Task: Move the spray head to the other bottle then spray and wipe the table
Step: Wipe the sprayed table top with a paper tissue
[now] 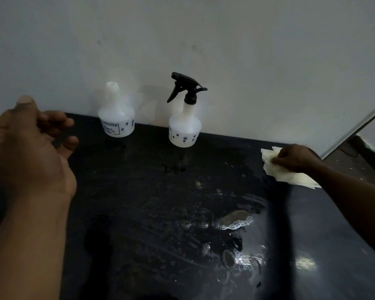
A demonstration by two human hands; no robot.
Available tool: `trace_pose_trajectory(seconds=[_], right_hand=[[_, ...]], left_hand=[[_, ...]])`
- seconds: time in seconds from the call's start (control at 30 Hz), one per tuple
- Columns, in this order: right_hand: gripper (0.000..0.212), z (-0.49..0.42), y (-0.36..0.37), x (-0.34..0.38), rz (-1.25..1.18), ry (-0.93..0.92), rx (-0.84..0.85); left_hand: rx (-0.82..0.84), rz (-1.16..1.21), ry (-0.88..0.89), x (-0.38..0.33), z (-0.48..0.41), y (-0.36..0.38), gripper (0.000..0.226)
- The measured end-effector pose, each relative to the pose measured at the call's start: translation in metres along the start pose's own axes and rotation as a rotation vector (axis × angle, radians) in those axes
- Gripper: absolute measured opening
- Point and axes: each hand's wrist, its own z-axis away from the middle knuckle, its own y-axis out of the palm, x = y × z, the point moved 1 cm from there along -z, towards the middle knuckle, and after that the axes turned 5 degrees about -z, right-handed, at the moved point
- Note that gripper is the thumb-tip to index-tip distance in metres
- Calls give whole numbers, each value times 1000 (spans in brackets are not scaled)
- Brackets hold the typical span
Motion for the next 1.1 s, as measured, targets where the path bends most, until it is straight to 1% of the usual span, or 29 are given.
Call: trace_pose_trajectory(seconds=[0.07,0.13,0.23,0.33,0.4,0.43,0.57,0.63,0.67,0.7,0.73,0.77,0.8,0.83,0.87,0.9,0.93,0.97,1.03,1.07,1.1], right_hand=[[19,-1,0,-1,-37,2,-15],[19,-2,-1,-5,-106,10,-10],[20,0,-6,-14,-377,94,-26],[25,10,-21,-8,-609,85,-169],[29,22,-35,14,-733,-3,-244],[28,31,-41,32,-744,-76,-277],[18,86,-64,121,-564,-448,-417],[15,116,-71,162,-579,-622,-436],[13,128,-70,180,-599,-691,-415],[11,138,-66,196,-601,-748,-365],[10,144,-60,209,-552,-794,-287],[13,150,-53,219,-438,-833,-173],[17,154,-43,224,-283,-869,-16],[20,160,-26,247,-157,-917,177],[21,164,-17,250,-81,-925,326],[20,166,-11,247,-98,-919,420],[21,165,-8,243,-171,-898,437],[20,162,-5,241,-255,-867,391],[18,154,4,243,-351,-802,164],[20,152,12,245,-370,-766,58],[27,153,23,249,-379,-728,9]], left_hand=[[-8,71,-8,-7,4,1,28],[-11,103,-17,-12,8,3,30],[-6,96,-11,-17,12,4,29],[-20,125,-18,-24,14,4,31],[-35,146,-29,-30,17,6,32],[-46,152,-32,-33,18,7,32],[-54,158,-4,-45,27,9,35],[-71,159,7,-48,30,10,35],[-74,166,10,-49,31,9,35],[-75,162,14,-50,31,8,35],[-72,170,15,-53,32,7,36],[-74,180,11,-54,32,7,36],[-85,185,-2,-53,34,10,36],[-129,179,11,-54,26,-8,36],[-134,179,21,-55,25,-10,37],[-125,176,26,-56,26,-9,37],[-117,182,25,-58,27,-8,38],[-127,184,26,-58,26,-7,38],[-151,182,13,-60,24,-11,38],[-160,183,7,-60,23,-11,38],[-166,188,3,-61,21,-12,39]])
